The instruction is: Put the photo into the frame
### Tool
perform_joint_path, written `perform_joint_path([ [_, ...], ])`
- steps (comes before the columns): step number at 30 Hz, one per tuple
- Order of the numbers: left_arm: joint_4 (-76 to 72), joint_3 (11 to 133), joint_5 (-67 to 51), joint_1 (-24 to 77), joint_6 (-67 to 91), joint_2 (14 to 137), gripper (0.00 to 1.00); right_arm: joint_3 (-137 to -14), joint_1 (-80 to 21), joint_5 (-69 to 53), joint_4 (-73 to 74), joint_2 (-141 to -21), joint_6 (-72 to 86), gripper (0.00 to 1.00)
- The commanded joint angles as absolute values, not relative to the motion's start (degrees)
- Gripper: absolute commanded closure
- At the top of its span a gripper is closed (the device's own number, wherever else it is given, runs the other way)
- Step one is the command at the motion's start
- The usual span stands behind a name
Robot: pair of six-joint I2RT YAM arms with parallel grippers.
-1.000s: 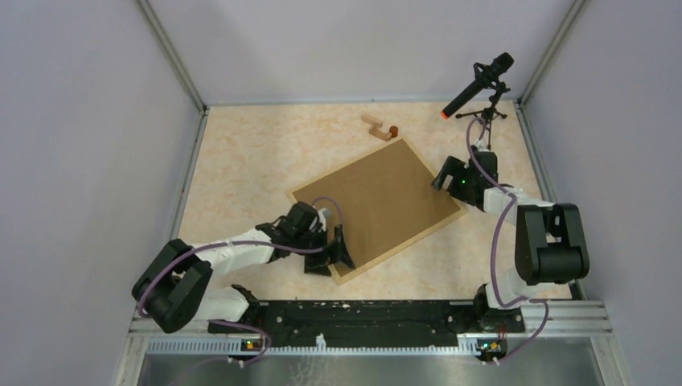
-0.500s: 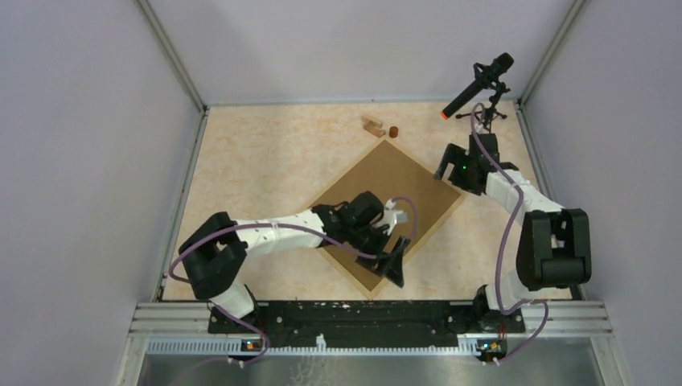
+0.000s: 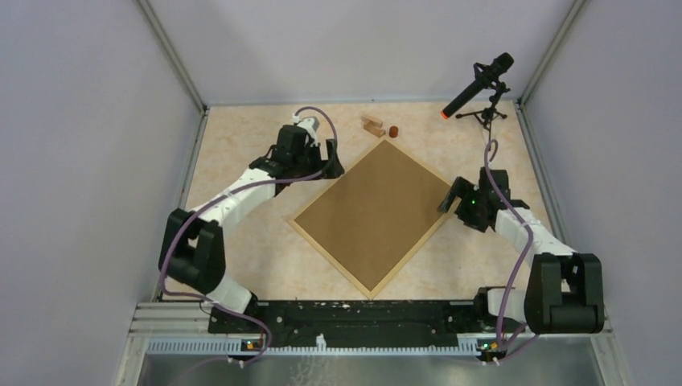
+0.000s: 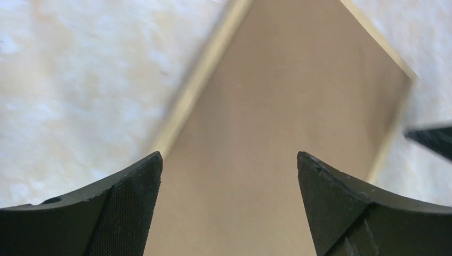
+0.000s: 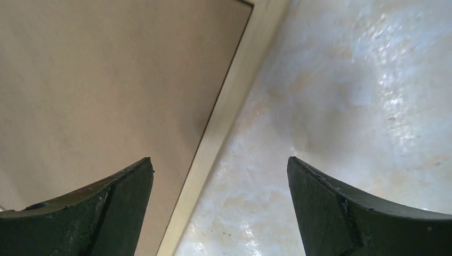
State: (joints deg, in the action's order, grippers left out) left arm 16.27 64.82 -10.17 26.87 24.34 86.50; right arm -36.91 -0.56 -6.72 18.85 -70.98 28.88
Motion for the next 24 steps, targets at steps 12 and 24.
perform_joint_path([
  [12, 5.4, 69.6, -33.1, 16.9, 28.4, 114.0, 0.01, -35.8, 1.8, -19.1, 8.0, -77.6, 28.6, 0.07],
  [24, -4.5, 42.5, -39.6, 27.5, 39.4, 95.0, 0.01, -36.2, 1.8, -23.8, 5.9, -79.3, 30.1, 0.07],
])
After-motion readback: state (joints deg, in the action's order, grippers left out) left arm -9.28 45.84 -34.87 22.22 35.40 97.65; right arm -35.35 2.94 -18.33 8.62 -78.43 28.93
